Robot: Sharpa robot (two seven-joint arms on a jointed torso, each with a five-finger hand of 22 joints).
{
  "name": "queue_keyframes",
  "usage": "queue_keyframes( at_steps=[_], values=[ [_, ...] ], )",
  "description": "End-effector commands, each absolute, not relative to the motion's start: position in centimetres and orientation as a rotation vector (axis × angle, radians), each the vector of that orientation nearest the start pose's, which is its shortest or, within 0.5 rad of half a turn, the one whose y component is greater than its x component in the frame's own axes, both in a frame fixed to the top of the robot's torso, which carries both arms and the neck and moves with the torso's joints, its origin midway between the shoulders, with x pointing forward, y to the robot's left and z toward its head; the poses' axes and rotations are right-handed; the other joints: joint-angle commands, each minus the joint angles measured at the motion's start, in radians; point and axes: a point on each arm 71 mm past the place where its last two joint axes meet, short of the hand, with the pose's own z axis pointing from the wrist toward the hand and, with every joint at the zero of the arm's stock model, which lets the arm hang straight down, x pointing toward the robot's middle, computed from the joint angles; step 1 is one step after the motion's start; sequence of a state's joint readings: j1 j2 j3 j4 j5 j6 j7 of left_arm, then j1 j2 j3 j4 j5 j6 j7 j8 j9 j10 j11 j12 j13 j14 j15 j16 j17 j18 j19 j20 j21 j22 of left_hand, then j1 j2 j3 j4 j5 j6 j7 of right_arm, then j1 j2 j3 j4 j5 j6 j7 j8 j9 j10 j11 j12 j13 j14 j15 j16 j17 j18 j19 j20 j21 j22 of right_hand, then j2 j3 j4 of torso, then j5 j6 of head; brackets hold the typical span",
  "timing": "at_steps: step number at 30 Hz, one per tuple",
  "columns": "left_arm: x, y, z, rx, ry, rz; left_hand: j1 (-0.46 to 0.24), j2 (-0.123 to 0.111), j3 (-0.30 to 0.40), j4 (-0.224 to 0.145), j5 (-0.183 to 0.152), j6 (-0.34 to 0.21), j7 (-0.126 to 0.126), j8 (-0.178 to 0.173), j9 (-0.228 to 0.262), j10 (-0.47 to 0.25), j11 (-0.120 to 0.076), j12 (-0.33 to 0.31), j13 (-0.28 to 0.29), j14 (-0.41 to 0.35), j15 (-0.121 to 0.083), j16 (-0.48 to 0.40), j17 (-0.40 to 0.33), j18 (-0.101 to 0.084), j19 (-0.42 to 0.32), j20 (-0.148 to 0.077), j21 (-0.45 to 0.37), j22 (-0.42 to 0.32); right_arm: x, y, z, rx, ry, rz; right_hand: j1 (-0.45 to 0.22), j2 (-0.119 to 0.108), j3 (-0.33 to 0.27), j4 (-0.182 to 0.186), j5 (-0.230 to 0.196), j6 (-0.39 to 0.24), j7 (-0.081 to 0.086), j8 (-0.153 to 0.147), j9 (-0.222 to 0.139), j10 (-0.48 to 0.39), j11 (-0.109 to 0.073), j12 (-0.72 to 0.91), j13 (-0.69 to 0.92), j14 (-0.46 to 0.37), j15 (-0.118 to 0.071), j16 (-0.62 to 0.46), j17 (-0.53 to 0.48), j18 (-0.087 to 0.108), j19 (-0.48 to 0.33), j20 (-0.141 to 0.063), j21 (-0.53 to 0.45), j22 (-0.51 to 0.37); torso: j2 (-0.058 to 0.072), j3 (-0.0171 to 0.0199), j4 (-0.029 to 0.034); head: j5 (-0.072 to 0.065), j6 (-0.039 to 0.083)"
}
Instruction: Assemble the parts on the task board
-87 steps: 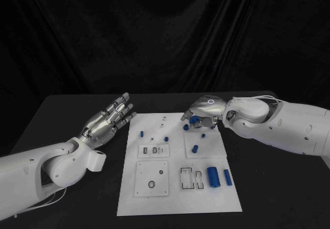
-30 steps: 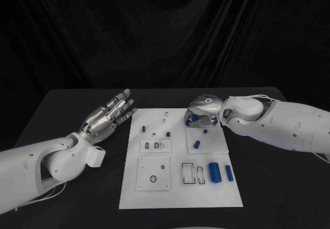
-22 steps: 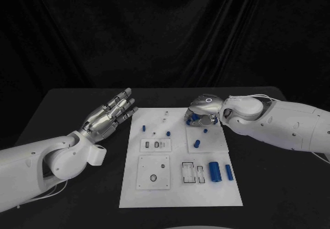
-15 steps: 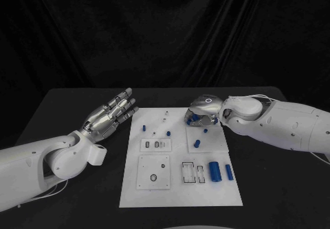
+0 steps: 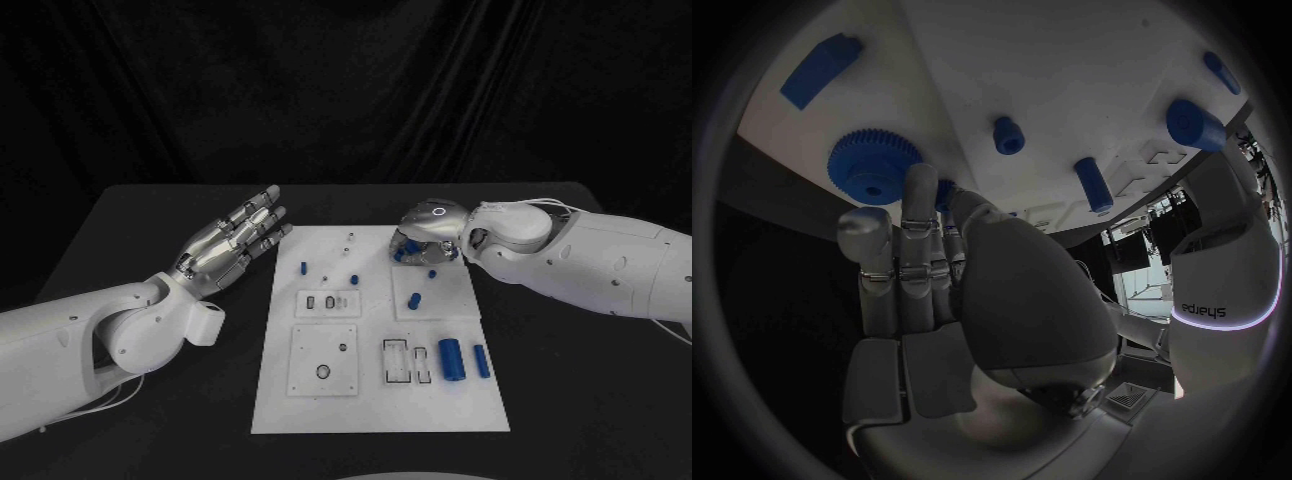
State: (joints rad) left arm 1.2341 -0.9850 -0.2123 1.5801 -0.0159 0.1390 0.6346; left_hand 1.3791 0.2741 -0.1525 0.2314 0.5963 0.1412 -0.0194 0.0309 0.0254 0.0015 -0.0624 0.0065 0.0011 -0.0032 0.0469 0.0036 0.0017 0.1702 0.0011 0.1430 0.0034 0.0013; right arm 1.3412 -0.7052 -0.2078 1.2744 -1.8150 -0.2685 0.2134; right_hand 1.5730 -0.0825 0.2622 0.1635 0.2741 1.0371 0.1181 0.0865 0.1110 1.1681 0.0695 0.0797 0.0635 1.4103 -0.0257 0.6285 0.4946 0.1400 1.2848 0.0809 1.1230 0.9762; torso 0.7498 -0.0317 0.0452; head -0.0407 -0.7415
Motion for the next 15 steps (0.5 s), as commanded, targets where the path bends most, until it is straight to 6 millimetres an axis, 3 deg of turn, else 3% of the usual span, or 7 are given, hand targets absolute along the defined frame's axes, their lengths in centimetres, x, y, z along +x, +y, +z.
queue_keyframes(
  at_steps=[1, 5, 6, 9, 15],
  values=[
    [44.5, 24.4, -19.7, -0.944, 1.476, -1.982, 0.010, -0.003, 0.001, -0.010, 0.007, 0.008, 0.001, 0.003, 0.001, -0.001, 0.008, -0.007, -0.001, 0.003, 0.007, -0.004, -0.002, -0.003, -0.001, 0.006, -0.003, -0.001, 51.4, -18.5, -18.6, -0.842, 1.498, 0.554, 0.011, -0.002, 0.031, -0.004, -0.007, 0.032, 0.002, 0.015, 0.009, 0.042, -0.011, 0.006, 0.003, 0.025, -0.003, 0.018, 0.008, -0.029, 0.037, -0.002, 0.056, 0.068, -0.001, -0.0005, -0.0016, 0.008, 0.001],
    [44.4, 24.8, -19.7, -0.949, 1.473, -1.969, 0.011, -0.003, 0.002, -0.012, 0.009, 0.012, 0.002, 0.004, 0.002, -0.001, 0.008, -0.007, -0.001, 0.003, 0.007, -0.004, -0.002, -0.003, -0.001, 0.006, -0.003, -0.001, 50.9, -18.3, -17.8, -0.834, 1.447, 0.579, 0.000, -0.011, 0.052, -0.005, -0.021, 0.069, 0.001, 0.027, 0.019, 0.082, -0.016, 0.006, 0.003, 0.040, -0.003, 0.037, 0.019, -0.038, 0.064, -0.002, 0.099, 0.125, 0.000, -0.0003, -0.0018, 0.020, 0.003],
    [44.4, 24.8, -19.7, -0.950, 1.473, -1.966, 0.011, -0.004, 0.002, -0.013, 0.010, 0.014, 0.003, 0.005, 0.002, -0.001, 0.009, -0.007, -0.001, 0.003, 0.007, -0.004, -0.002, -0.003, -0.001, 0.006, -0.003, -0.001, 50.8, -18.2, -17.5, -0.830, 1.438, 0.584, -0.003, -0.012, 0.054, -0.004, -0.025, 0.073, 0.001, 0.028, 0.021, 0.085, -0.016, 0.005, 0.003, 0.040, -0.003, 0.039, 0.020, -0.039, 0.064, -0.003, 0.101, 0.127, 0.000, 0.0000, -0.0016, 0.033, 0.002],
    [44.4, 25.0, -19.7, -0.953, 1.474, -1.956, 0.012, -0.003, 0.003, -0.014, 0.011, 0.015, 0.003, 0.006, 0.002, -0.001, 0.009, -0.007, -0.001, 0.003, 0.007, -0.004, -0.002, -0.003, 0.000, 0.006, -0.003, -0.001, 50.8, -17.7, -16.3, -0.810, 1.418, 0.604, -0.008, -0.016, 0.056, -0.004, -0.035, 0.089, -0.001, 0.034, 0.026, 0.091, -0.017, 0.001, 0.002, 0.039, -0.004, 0.042, 0.023, -0.039, 0.064, -0.003, 0.103, 0.132, 0.000, 0.0004, -0.0016, 0.052, -0.003],
    [44.4, 24.9, -19.8, -0.955, 1.478, -1.950, 0.014, -0.002, 0.006, -0.018, 0.015, 0.019, 0.004, 0.007, 0.003, -0.001, 0.010, -0.007, -0.001, 0.003, 0.008, -0.004, -0.002, -0.003, 0.000, 0.007, -0.002, 0.000, 51.0, -16.1, -14.6, -0.796, 1.401, 0.627, -0.022, -0.022, 0.061, 0.002, -0.056, 0.075, 0.002, 0.022, 0.025, 0.084, -0.012, -0.013, 0.000, 0.036, -0.001, 0.047, 0.027, -0.039, 0.062, -0.001, 0.104, 0.135, -0.001, 0.0011, -0.0027, 0.062, -0.007]
  ],
)
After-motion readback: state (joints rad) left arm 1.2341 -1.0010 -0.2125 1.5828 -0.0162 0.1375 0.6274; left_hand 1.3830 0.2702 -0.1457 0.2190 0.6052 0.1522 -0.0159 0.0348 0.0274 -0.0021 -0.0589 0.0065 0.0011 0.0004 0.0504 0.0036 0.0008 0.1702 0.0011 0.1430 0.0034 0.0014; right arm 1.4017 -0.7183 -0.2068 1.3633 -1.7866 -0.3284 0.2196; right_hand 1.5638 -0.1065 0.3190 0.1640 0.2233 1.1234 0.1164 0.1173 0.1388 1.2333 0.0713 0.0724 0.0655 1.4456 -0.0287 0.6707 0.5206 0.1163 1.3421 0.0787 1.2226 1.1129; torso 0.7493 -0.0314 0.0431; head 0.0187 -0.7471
